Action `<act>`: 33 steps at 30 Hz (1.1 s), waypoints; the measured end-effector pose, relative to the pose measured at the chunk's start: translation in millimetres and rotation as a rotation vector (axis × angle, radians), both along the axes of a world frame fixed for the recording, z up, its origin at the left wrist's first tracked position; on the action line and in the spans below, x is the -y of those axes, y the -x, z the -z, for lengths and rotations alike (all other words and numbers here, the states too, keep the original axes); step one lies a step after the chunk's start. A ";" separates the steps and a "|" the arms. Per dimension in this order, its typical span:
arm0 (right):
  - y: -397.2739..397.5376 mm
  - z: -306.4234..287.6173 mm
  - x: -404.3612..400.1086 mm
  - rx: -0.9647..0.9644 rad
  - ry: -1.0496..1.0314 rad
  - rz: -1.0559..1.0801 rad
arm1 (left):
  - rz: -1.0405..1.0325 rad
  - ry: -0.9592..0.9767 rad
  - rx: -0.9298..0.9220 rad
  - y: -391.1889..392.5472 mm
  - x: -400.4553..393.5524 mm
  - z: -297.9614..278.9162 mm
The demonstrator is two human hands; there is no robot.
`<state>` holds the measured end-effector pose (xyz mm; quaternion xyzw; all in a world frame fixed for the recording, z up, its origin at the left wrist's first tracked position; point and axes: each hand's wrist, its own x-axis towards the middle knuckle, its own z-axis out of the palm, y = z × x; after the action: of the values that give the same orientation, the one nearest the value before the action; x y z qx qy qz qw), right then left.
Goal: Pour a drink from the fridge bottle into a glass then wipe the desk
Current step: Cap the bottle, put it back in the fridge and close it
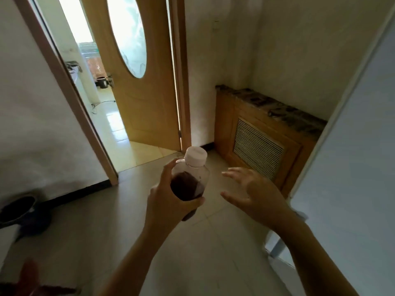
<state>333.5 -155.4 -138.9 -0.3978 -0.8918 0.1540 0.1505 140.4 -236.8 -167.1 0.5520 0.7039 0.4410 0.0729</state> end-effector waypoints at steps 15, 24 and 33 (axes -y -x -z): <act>30.2 6.3 -167.3 0.079 0.069 0.509 | 0.555 0.014 0.141 39.1 -259.9 6.1; 28.6 8.2 -242.0 0.062 0.074 0.682 | 0.723 -0.002 0.168 19.7 -382.8 11.6; 7.4 5.0 -273.1 -0.007 0.055 1.061 | 1.116 0.123 0.255 -45.5 -478.1 15.6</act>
<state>326.0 117.7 -143.9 -0.7975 -0.5633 0.0812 0.2002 185.9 241.2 -182.7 0.7771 0.3158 0.3571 0.4108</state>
